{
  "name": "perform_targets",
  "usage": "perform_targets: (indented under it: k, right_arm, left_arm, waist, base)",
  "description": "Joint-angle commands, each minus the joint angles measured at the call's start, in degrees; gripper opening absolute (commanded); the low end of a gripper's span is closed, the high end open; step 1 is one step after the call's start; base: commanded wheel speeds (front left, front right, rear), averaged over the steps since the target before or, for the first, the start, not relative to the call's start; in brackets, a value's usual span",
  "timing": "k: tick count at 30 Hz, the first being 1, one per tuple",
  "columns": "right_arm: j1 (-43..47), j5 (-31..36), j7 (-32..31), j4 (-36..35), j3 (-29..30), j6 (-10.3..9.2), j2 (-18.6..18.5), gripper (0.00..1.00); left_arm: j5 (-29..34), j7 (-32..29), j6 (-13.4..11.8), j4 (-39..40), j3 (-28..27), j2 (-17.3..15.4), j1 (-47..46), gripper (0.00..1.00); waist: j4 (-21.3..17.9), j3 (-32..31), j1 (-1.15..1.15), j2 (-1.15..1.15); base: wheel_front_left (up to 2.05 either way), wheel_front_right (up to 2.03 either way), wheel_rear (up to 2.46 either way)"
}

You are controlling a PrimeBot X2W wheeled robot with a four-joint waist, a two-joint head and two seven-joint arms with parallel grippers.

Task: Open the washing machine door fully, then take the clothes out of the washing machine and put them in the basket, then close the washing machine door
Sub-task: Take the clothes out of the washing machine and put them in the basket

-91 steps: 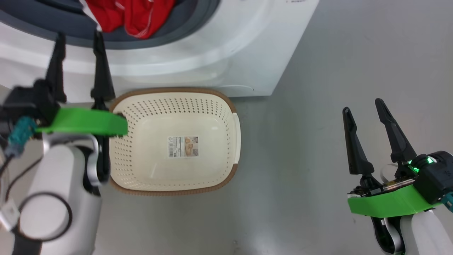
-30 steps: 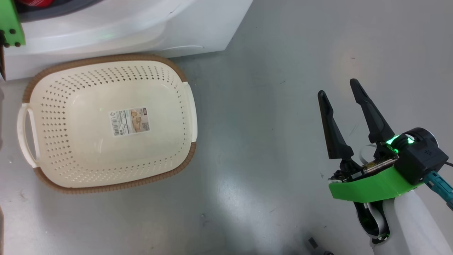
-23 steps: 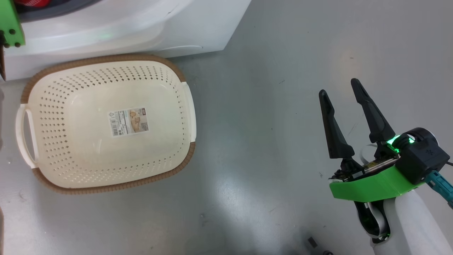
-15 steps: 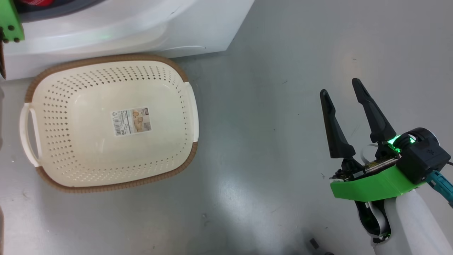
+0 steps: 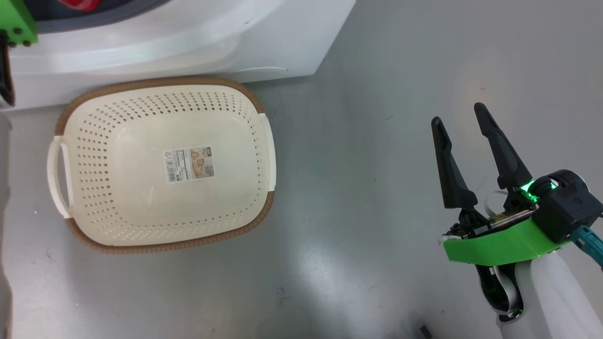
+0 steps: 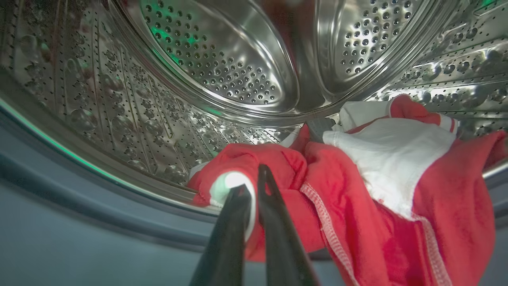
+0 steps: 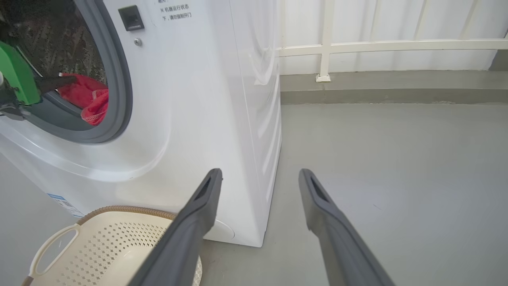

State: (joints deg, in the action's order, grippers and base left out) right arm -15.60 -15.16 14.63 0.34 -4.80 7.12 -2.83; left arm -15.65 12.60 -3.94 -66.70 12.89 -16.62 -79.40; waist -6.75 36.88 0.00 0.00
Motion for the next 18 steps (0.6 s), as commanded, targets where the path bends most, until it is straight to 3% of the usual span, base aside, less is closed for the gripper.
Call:
perform_targets:
  k: [1,10,18]
  right_arm:
    - [0.11,-0.14,0.37,-1.12,-1.17,0.36,-0.05,1.0]
    - [0.84,0.4,0.37,-1.32,0.07,0.36,-0.05,1.0]
    - [2.16,0.99,0.37,-1.16,0.72,0.36,-0.05,1.0]
  left_arm:
    - [-0.42,0.76,0.26,1.81,-0.83,-2.56,1.04,0.0]
    - [-1.98,2.36,1.97,12.48,-2.18,-2.12,8.89,0.0]
    - [-1.51,2.39,1.24,25.51,-4.04,-2.13,20.6,0.0]
  waist:
    - [0.22,-0.3,0.0,0.0]
    - [2.0,-2.66,0.0,0.0]
    - [3.43,-6.86,0.0,0.0]
  base:
    - [0.0,0.0,0.0]
    - [0.0,0.0,0.0]
    - [0.0,0.0,0.0]
